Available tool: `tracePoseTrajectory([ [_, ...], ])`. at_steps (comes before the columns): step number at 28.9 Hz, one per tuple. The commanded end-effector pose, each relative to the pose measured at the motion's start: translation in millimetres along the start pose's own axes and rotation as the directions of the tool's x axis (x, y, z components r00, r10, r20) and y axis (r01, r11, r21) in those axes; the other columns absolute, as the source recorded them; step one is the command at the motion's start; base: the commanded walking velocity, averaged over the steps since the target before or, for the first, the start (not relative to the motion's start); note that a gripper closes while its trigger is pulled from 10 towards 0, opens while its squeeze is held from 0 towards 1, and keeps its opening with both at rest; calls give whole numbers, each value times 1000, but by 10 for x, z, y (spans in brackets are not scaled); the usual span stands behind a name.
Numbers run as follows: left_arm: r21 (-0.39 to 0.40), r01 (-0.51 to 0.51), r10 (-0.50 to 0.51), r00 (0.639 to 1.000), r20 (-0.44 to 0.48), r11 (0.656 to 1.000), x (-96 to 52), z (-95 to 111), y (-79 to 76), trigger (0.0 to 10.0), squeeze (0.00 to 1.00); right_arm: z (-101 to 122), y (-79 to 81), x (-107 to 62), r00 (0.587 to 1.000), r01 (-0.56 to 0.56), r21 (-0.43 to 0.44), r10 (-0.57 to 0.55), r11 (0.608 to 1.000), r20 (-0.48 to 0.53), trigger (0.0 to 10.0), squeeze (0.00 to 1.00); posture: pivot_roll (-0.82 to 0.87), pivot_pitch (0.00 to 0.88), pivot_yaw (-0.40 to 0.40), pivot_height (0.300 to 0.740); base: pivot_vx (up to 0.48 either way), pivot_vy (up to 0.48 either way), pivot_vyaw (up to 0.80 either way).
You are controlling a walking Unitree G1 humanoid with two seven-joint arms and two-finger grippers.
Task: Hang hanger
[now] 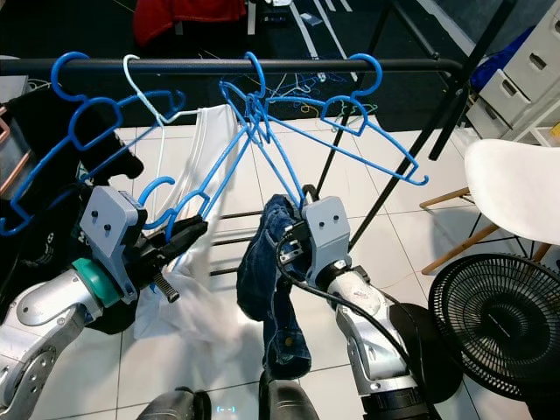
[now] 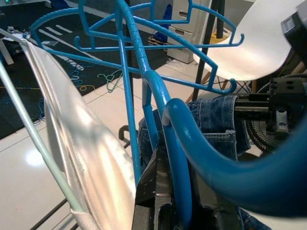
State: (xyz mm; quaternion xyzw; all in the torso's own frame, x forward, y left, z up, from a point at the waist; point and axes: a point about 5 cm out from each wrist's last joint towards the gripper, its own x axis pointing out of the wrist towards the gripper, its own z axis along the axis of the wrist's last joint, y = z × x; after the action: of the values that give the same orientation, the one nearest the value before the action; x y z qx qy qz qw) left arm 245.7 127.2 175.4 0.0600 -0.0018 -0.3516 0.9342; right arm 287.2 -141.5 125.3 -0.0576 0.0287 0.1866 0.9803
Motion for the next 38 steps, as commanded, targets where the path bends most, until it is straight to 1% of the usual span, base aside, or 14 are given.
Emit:
tracePoseTrajectory([
  [1,-69,57,-63,994,-89,996,-9,-194,-108,10000,0,7,-46,-7,1000,22,7,-23,1000,4,0,0,-18,126,-2,733,0,0,0],
  [2,-69,57,-63,994,-89,996,-9,-194,-108,10000,0,7,-46,-7,1000,22,7,-23,1000,4,0,0,-18,126,-2,733,0,0,0],
  [3,0,44,-43,991,-128,999,-35,-241,-31,10000,0,9,-83,13,999,33,-5,-33,999,2,0,0,-19,124,-3,733,0,0,0],
  [5,0,44,-43,991,-128,999,-35,-241,-31,10000,0,9,-83,13,999,33,-5,-33,999,2,0,0,-19,124,-3,733,0,0,0],
  [6,75,44,-31,985,-169,996,-77,-276,63,10000,0,27,-142,1,998,54,-17,-54,998,13,0,0,-24,127,1,733,0,0,0],
  [10,70,4,6,990,-142,998,-72,-206,160,10000,0,49,-190,-19,997,72,-25,-72,997,26,0,0,-26,128,6,733,0,0,0],
  [11,31,-72,74,994,-78,997,-20,-96,247,10000,0,63,-215,-34,996,83,-29,-82,996,37,0,0,-22,128,6,733,0,0,0],
  [17,-29,-297,297,955,10,955,225,19,398,10000,0,82,-97,-6,997,45,-10,-45,999,56,0,0,-30,125,7,733,0,0,0],
  [19,-29,-297,297,955,10,955,225,19,398,10000,0,82,-97,-6,997,45,-10,-45,999,56,0,0,-30,125,7,733,0,0,0],
  [22,-160,-377,389,920,51,912,285,105,518,10000,0,66,-79,-3,998,36,-4,-35,999,57,0,0,-26,125,7,733,0,0,0],
  [29,-184,-364,381,922,65,913,356,204,523,10000,0,61,-78,1,998,34,-2,-34,999,58,0,0,-24,124,5,733,0,0,0],
  [33,-138,-378,395,909,131,916,488,397,514,10000,0,70,-49,13,998,29,1,-29,1000,62,0,0,-29,120,4,733,0,0,0],
  [34,-75,-371,378,909,174,926,567,520,478,10000,0,73,-33,13,998,25,3,-25,1000,64,0,0,-32,121,4,733,0,0,0],
  [38,11,-355,344,911,228,935,674,666,401,10000,0,69,-19,10,998,20,5,-20,1000,65,0,0,-31,120,4,733,0,0,0],
])
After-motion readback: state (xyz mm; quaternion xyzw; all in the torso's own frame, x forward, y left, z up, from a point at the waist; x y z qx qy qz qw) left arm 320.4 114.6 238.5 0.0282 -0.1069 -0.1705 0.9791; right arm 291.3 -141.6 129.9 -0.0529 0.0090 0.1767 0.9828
